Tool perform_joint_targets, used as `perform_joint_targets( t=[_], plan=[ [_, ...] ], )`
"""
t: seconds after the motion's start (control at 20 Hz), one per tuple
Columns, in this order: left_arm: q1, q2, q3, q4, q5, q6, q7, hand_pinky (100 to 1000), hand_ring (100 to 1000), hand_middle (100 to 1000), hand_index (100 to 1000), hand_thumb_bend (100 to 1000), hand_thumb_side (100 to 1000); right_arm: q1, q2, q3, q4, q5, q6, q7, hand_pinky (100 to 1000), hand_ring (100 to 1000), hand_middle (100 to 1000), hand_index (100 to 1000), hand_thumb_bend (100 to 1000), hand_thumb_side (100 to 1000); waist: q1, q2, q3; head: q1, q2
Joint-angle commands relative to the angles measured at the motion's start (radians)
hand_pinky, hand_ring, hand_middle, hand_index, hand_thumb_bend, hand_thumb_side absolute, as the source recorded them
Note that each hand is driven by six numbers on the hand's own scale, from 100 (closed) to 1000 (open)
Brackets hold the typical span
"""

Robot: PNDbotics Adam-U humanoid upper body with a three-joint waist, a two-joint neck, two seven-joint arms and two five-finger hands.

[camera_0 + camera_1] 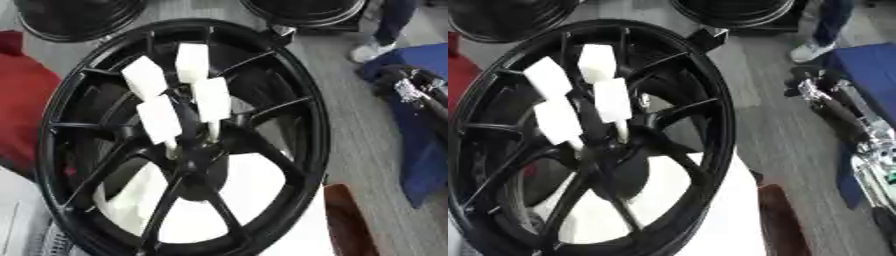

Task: Pull the pin out of the wheel hub.

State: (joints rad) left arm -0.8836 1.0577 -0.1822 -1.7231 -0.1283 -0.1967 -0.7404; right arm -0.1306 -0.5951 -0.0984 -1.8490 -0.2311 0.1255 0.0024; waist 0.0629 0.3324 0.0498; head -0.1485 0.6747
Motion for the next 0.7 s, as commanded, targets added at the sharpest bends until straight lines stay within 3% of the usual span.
perform_joint_targets(
  t=[0.05, 0.3, 0.5, 0.7],
  plan=[
    [-0.067, -0.011, -0.039, 0.032, -0.017, -0.013, -0.083, 813, 775, 729, 828, 506, 514, -0.004, -0.034, -0.008, -0.024, 0.004, -0.003, 0.002, 971, 721, 667, 796, 100, 596, -0.001, -0.021, -0.002, 0.007, -0.016],
    [-0.184, -0.097, -0.120, 0.107, -0.051, -0.047, -0.159, 815, 778, 735, 833, 517, 491, -0.005, -0.034, -0.007, -0.024, 0.000, -0.003, 0.004, 971, 721, 667, 797, 100, 595, -0.006, -0.027, -0.004, 0.022, -0.013],
    [-0.258, -0.172, -0.192, 0.175, -0.095, -0.081, -0.166, 814, 778, 735, 833, 521, 472, -0.010, -0.032, -0.003, -0.024, -0.003, -0.003, 0.009, 971, 721, 667, 797, 100, 596, -0.009, -0.030, -0.007, 0.032, -0.017],
    [-0.302, -0.226, -0.227, 0.227, -0.122, -0.116, -0.167, 814, 779, 739, 836, 526, 435, -0.014, -0.029, 0.000, -0.022, -0.003, -0.002, 0.012, 971, 721, 667, 797, 100, 600, -0.008, -0.028, -0.012, 0.035, -0.019]
  ],
)
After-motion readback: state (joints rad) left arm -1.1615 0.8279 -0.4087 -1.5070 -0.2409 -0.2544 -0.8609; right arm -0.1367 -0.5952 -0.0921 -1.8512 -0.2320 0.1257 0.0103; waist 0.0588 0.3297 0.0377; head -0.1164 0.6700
